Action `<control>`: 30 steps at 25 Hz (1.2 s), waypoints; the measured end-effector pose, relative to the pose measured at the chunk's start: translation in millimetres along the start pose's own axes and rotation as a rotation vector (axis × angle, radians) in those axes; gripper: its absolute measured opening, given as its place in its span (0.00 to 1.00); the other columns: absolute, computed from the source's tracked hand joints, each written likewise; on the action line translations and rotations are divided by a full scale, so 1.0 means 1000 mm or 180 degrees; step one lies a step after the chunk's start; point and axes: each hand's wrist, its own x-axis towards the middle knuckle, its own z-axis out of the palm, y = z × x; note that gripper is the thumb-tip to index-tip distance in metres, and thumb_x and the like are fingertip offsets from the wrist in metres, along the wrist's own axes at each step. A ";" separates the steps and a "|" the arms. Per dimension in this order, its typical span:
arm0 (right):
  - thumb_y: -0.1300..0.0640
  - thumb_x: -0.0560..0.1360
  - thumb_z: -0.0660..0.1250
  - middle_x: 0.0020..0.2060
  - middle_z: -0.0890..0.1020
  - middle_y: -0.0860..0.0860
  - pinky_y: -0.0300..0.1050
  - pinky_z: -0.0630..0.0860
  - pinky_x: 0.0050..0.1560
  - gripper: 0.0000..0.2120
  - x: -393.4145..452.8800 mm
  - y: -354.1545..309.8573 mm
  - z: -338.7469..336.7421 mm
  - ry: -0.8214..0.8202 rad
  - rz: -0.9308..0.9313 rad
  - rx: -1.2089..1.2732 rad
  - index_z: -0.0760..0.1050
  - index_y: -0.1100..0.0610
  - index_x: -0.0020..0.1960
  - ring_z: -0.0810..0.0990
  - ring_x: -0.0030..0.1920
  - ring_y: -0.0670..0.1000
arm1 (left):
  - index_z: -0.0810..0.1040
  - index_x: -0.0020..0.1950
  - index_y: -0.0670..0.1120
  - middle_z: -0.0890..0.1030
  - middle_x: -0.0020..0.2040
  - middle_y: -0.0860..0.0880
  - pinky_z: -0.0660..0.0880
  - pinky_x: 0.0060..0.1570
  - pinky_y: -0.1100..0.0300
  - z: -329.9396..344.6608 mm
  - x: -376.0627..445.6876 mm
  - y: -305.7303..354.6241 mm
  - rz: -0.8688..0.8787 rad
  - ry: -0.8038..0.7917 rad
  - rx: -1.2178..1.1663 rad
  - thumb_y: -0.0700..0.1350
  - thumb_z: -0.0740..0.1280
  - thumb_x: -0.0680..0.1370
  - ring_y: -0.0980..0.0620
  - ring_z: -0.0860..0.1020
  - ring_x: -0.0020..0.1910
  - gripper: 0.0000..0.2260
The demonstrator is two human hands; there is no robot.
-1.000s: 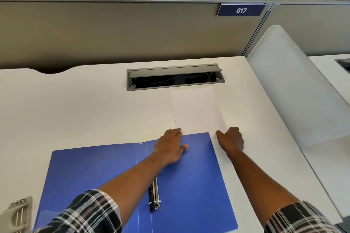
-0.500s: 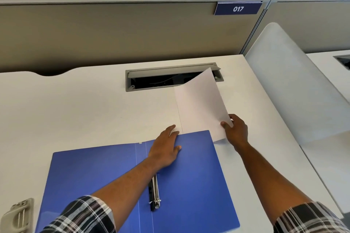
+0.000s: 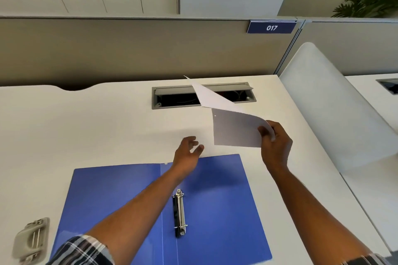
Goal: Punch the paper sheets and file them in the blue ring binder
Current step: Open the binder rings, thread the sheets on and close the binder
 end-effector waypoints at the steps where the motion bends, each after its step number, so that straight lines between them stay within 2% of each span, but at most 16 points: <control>1: 0.62 0.79 0.68 0.42 0.83 0.42 0.30 0.74 0.41 0.07 -0.006 -0.008 -0.001 -0.0105 0.0010 0.0087 0.80 0.51 0.51 0.80 0.42 0.38 | 0.70 0.68 0.50 0.78 0.63 0.52 0.72 0.47 0.64 -0.004 -0.001 0.008 -0.0056 0.0067 -0.0250 0.49 0.67 0.80 0.52 0.76 0.62 0.18; 3: 0.63 0.78 0.68 0.43 0.83 0.41 0.28 0.73 0.40 0.07 -0.026 -0.015 -0.002 -0.0345 0.0068 0.0188 0.79 0.51 0.49 0.79 0.41 0.36 | 0.69 0.68 0.50 0.78 0.60 0.53 0.71 0.45 0.65 -0.016 -0.003 0.015 -0.0123 0.0160 -0.0553 0.48 0.66 0.80 0.53 0.75 0.59 0.17; 6: 0.61 0.78 0.70 0.43 0.85 0.45 0.45 0.78 0.45 0.06 -0.063 -0.003 -0.004 -0.0698 0.0257 0.0245 0.81 0.51 0.49 0.82 0.44 0.48 | 0.69 0.69 0.50 0.78 0.58 0.52 0.73 0.58 0.56 -0.036 -0.004 0.003 -0.0362 0.0161 -0.0634 0.48 0.64 0.80 0.52 0.76 0.58 0.17; 7: 0.60 0.78 0.71 0.43 0.85 0.46 0.49 0.79 0.46 0.06 -0.078 0.003 -0.006 -0.0828 0.0376 0.0305 0.81 0.50 0.49 0.83 0.45 0.51 | 0.71 0.68 0.48 0.79 0.55 0.51 0.74 0.60 0.53 -0.041 -0.007 -0.004 -0.0432 0.0145 -0.0606 0.48 0.64 0.80 0.52 0.78 0.55 0.16; 9: 0.60 0.78 0.71 0.45 0.87 0.46 0.51 0.81 0.48 0.07 -0.107 0.015 -0.010 -0.1035 0.0665 0.0468 0.81 0.47 0.51 0.85 0.47 0.53 | 0.77 0.62 0.43 0.80 0.46 0.49 0.77 0.55 0.50 -0.045 -0.017 -0.017 -0.0516 0.0137 -0.0617 0.44 0.63 0.81 0.51 0.78 0.44 0.11; 12: 0.60 0.78 0.72 0.47 0.88 0.46 0.48 0.83 0.48 0.08 -0.144 0.021 -0.022 -0.1312 0.1017 0.0578 0.81 0.47 0.54 0.87 0.48 0.51 | 0.79 0.51 0.42 0.83 0.47 0.43 0.78 0.49 0.48 -0.047 -0.039 -0.043 -0.0538 0.0177 -0.0681 0.38 0.63 0.80 0.47 0.79 0.43 0.06; 15: 0.57 0.77 0.73 0.50 0.88 0.46 0.41 0.82 0.45 0.11 -0.161 0.022 -0.038 -0.1841 0.1354 0.0680 0.79 0.49 0.58 0.87 0.50 0.50 | 0.80 0.52 0.44 0.85 0.49 0.44 0.80 0.47 0.50 -0.047 -0.064 -0.062 -0.0549 0.0096 -0.0735 0.37 0.64 0.80 0.47 0.82 0.45 0.07; 17: 0.53 0.77 0.73 0.51 0.88 0.46 0.45 0.83 0.47 0.12 -0.165 0.021 -0.046 -0.2109 0.1456 0.0641 0.79 0.48 0.60 0.87 0.49 0.49 | 0.80 0.52 0.44 0.85 0.49 0.44 0.81 0.47 0.53 -0.043 -0.080 -0.072 -0.0591 -0.0002 -0.0700 0.36 0.64 0.80 0.46 0.83 0.47 0.06; 19: 0.50 0.78 0.72 0.50 0.88 0.44 0.47 0.83 0.47 0.11 -0.168 0.020 -0.048 -0.2100 0.1399 0.0391 0.79 0.47 0.60 0.87 0.47 0.47 | 0.80 0.52 0.45 0.85 0.49 0.45 0.82 0.49 0.51 -0.038 -0.091 -0.081 -0.0585 -0.0057 -0.0549 0.38 0.66 0.80 0.46 0.83 0.47 0.05; 21: 0.51 0.79 0.71 0.47 0.87 0.43 0.43 0.81 0.44 0.08 -0.172 0.021 -0.051 -0.2011 0.1297 0.0196 0.79 0.45 0.58 0.86 0.46 0.45 | 0.81 0.52 0.47 0.86 0.47 0.46 0.83 0.47 0.49 -0.038 -0.097 -0.090 -0.0437 0.0059 -0.0251 0.40 0.66 0.79 0.46 0.84 0.45 0.05; 23: 0.52 0.79 0.70 0.48 0.86 0.41 0.40 0.78 0.42 0.08 -0.178 0.026 -0.057 -0.1975 0.1238 0.0137 0.78 0.43 0.57 0.85 0.46 0.44 | 0.82 0.54 0.48 0.86 0.45 0.47 0.82 0.42 0.55 -0.044 -0.102 -0.096 -0.0273 0.0343 0.0007 0.39 0.65 0.80 0.49 0.84 0.41 0.08; 26: 0.52 0.78 0.72 0.48 0.87 0.44 0.43 0.79 0.43 0.09 -0.189 0.039 -0.068 -0.1975 0.1365 0.0077 0.80 0.46 0.58 0.86 0.44 0.44 | 0.83 0.53 0.47 0.85 0.43 0.48 0.77 0.43 0.63 -0.057 -0.106 -0.105 -0.0071 0.0711 0.0431 0.37 0.66 0.79 0.52 0.82 0.43 0.09; 28: 0.52 0.78 0.72 0.48 0.88 0.43 0.45 0.80 0.44 0.10 -0.195 0.044 -0.070 -0.1993 0.1454 0.0075 0.80 0.47 0.59 0.86 0.44 0.44 | 0.84 0.51 0.47 0.84 0.45 0.50 0.76 0.43 0.64 -0.062 -0.104 -0.108 -0.0056 0.0666 0.0605 0.39 0.69 0.78 0.52 0.81 0.44 0.06; 30: 0.53 0.78 0.72 0.47 0.88 0.42 0.45 0.80 0.44 0.11 -0.197 0.045 -0.069 -0.2010 0.1466 0.0068 0.80 0.47 0.59 0.87 0.43 0.44 | 0.84 0.50 0.46 0.83 0.44 0.52 0.73 0.41 0.68 -0.062 -0.102 -0.106 -0.0015 0.0567 0.0762 0.40 0.69 0.78 0.55 0.79 0.41 0.04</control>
